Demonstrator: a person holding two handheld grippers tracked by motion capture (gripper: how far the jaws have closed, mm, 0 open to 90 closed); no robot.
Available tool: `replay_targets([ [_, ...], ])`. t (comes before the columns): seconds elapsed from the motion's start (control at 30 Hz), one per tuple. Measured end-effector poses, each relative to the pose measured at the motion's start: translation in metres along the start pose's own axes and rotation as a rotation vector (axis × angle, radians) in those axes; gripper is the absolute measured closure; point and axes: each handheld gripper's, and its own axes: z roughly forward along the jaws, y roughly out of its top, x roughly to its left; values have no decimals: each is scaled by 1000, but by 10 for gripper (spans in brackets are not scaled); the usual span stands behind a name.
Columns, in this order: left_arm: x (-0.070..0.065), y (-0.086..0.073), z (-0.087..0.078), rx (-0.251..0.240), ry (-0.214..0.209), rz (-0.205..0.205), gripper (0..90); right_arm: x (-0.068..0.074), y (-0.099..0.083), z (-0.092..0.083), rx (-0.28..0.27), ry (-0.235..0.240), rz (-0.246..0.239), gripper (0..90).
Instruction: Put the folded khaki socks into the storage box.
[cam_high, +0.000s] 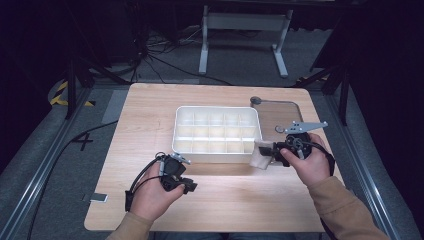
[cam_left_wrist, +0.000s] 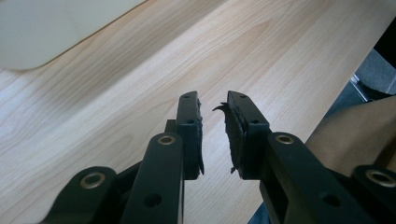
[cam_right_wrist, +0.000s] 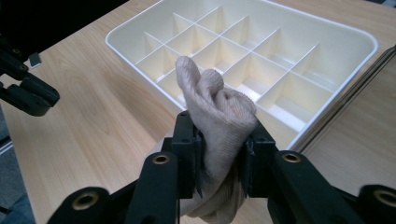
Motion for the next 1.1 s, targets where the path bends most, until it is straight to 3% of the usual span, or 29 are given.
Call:
replay_targets([
  [0.2,7,-5,-11,-22,7,-27,750,-5,14,-2,15,-22,-27,716],
  [0.7,15,-5,-17,-39,-4,-54,743,-19,52,0,148,-49,-115,711],
  [1.1,17,-7,-18,-43,-4,-52,741,-23,78,7,291,-54,-268,708],
])
